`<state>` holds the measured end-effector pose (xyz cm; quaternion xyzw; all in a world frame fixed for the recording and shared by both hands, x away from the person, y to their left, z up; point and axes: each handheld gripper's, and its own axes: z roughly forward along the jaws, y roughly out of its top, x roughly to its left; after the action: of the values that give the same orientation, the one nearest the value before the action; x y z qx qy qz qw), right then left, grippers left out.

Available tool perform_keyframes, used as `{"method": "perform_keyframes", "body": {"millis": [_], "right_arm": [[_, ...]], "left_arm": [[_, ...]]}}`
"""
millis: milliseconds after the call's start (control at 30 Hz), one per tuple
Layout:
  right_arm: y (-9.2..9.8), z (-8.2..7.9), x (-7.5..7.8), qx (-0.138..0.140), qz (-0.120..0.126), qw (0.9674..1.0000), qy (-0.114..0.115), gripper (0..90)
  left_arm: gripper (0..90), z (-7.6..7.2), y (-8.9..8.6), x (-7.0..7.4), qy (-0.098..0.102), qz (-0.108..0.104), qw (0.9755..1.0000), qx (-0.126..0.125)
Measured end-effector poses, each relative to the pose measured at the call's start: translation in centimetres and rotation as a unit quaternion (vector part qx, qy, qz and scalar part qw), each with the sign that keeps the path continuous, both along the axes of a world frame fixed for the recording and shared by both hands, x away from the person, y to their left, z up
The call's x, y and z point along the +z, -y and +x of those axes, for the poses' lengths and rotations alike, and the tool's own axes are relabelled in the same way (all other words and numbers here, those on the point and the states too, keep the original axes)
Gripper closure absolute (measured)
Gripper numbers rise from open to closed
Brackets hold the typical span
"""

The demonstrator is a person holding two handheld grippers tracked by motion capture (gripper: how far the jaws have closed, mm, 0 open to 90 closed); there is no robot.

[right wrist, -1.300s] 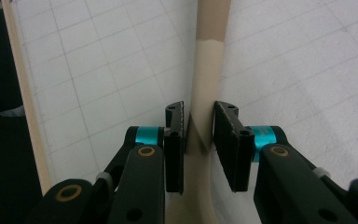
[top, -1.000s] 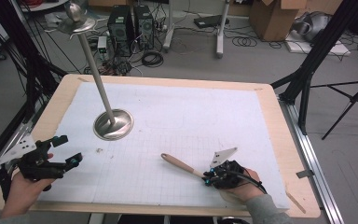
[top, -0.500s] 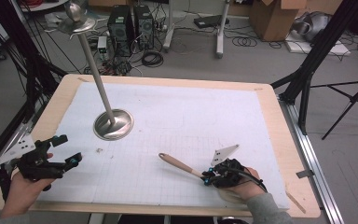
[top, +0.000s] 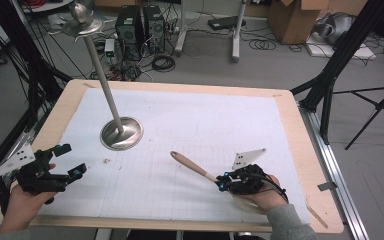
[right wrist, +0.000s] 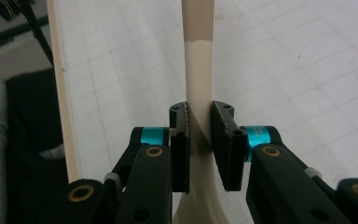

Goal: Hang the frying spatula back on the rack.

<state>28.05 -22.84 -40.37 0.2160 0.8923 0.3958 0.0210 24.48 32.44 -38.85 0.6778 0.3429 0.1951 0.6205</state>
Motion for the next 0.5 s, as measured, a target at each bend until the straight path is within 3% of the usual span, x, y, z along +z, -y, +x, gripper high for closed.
{"method": "perform_keyframes", "body": {"millis": [167,500], "right_arm": [[0.2,0.4,1.3,-0.005,0.036,0.9993,0.006,78.1],[0.5,1.4,3.1,-0.013,0.066,0.9976,0.018,78.2]], "left_arm": [[1.9,0.0,0.0,-0.1,-0.002,0.000,1.0000,0.001],[1.9,0.0,0.1,-0.1,-0.002,0.000,1.0000,-0.001]]}}
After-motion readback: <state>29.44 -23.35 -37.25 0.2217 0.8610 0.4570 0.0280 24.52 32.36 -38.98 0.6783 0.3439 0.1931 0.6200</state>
